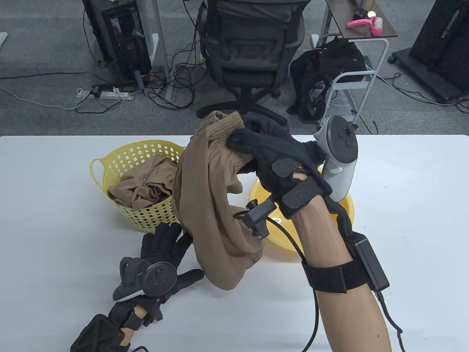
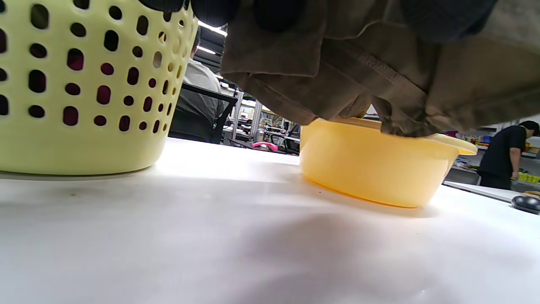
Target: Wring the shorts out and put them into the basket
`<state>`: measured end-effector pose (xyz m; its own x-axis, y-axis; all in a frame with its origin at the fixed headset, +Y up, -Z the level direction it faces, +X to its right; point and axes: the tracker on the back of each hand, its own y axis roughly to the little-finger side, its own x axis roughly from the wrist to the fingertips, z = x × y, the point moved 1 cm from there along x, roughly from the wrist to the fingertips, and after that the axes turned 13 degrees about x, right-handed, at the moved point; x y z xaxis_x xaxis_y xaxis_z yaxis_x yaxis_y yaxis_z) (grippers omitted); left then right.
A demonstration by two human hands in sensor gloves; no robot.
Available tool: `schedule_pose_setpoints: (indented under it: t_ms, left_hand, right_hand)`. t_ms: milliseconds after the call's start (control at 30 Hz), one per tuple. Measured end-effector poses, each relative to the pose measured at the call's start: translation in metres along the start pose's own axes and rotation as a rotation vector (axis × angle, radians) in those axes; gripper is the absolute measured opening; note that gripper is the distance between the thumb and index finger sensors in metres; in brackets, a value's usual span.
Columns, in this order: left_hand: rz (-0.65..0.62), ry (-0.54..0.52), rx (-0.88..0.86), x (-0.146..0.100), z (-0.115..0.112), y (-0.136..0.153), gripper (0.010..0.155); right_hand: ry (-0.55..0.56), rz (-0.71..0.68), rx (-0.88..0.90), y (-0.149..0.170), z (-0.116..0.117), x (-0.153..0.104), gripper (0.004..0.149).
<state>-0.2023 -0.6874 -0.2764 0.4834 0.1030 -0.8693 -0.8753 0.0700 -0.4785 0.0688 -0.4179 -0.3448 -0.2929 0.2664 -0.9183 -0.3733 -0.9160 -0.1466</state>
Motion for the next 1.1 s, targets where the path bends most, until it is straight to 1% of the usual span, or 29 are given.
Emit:
schedule_pose_setpoints:
  t_ms: [200, 333, 500, 633, 800, 900, 1000, 1100]
  left_hand:
    - [0.064, -0.011, -0.041, -0.001, 0.0, 0.007, 0.104]
    - [0.047, -0.007, -0.148, 0.001, -0.002, 0.009, 0.117]
    - [-0.04, 0.003, -0.354, 0.006, -0.006, 0.006, 0.129]
    - [-0.097, 0.003, -0.455, 0.01, -0.008, 0.003, 0.132]
    - [-0.245, 0.049, -0.654, 0.016, -0.013, -0.004, 0.133]
    - [-0.216, 0.02, -0.676, 0.018, -0.013, -0.005, 0.137]
    - [-0.133, -0.007, -0.687, 0.023, -0.015, -0.005, 0.14]
    - [-0.067, -0.006, -0.689, 0.03, -0.018, -0.002, 0.144]
  right_hand:
    - [-0.024, 0.013, 0.014, 0.002, 0.004, -0.002, 0.068]
    - [-0.032, 0.018, 0.012, 0.005, 0.006, -0.002, 0.069]
    - [-0.049, 0.038, 0.008, 0.013, 0.008, 0.0, 0.069]
    - [-0.063, 0.04, 0.013, 0.016, 0.011, 0.002, 0.069]
    - [-0.063, 0.038, 0.01, 0.019, 0.011, 0.003, 0.068]
    - [-0.063, 0.043, 0.022, 0.023, 0.01, 0.004, 0.068]
    - [-0.069, 0.048, 0.035, 0.026, 0.01, 0.005, 0.068]
    - [-0.081, 0.051, 0.043, 0.028, 0.014, 0.005, 0.068]
